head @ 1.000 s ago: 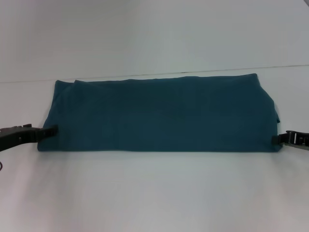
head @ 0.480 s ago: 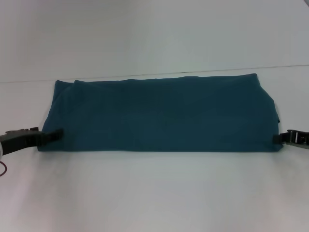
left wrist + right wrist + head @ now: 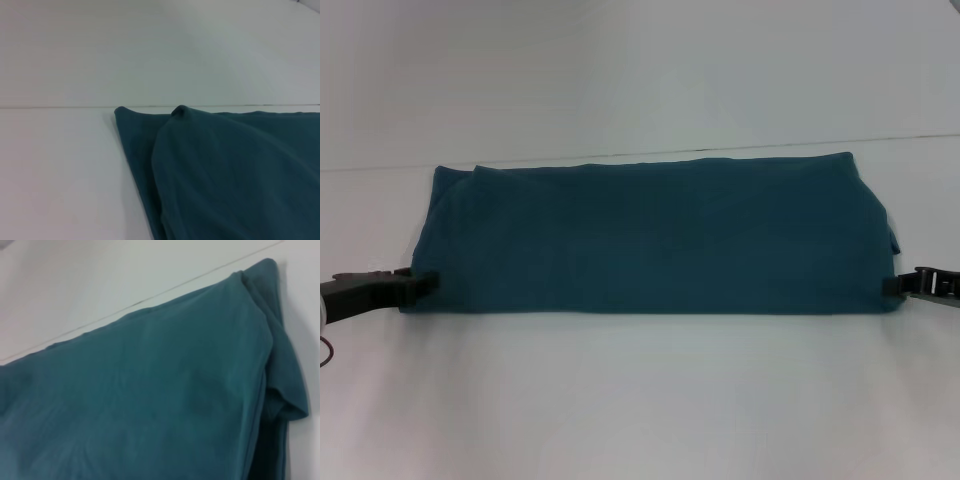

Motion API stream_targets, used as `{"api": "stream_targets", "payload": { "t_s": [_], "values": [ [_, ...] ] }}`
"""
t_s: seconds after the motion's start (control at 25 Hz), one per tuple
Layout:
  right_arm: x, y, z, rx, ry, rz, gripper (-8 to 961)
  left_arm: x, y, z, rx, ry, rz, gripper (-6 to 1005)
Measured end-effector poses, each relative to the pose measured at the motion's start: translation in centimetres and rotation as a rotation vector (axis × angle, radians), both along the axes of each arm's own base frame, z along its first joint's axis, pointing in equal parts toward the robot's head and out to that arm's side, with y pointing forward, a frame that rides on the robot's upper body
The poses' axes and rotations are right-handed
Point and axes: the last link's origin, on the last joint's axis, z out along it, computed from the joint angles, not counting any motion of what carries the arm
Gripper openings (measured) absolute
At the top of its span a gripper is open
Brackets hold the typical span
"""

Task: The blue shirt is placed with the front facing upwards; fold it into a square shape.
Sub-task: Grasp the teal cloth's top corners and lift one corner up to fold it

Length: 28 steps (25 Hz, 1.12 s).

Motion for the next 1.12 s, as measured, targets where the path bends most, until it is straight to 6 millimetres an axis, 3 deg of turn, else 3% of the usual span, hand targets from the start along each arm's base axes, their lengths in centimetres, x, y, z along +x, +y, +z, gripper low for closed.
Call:
{"api": "stream_targets", "payload": {
  "t_s": [0.32,0.44,1.12],
  "values": [
    [0.26,-0.29,0.2,0.004,0.006,-0.005,27,0.06,0.05,0.01,0.0,0.0,-0.001,310],
    [0.26,-0.29,0.2,0.004,0.006,-0.004,29,0.08,0.06,-0.03,-0.002,0.001,-0.001,255],
    [0.38,-0.41,0.19,0.004,0.006,-0.007,41,-0.02,0.17,0.41,0.016,-0.001,0.01,278]
  ]
}}
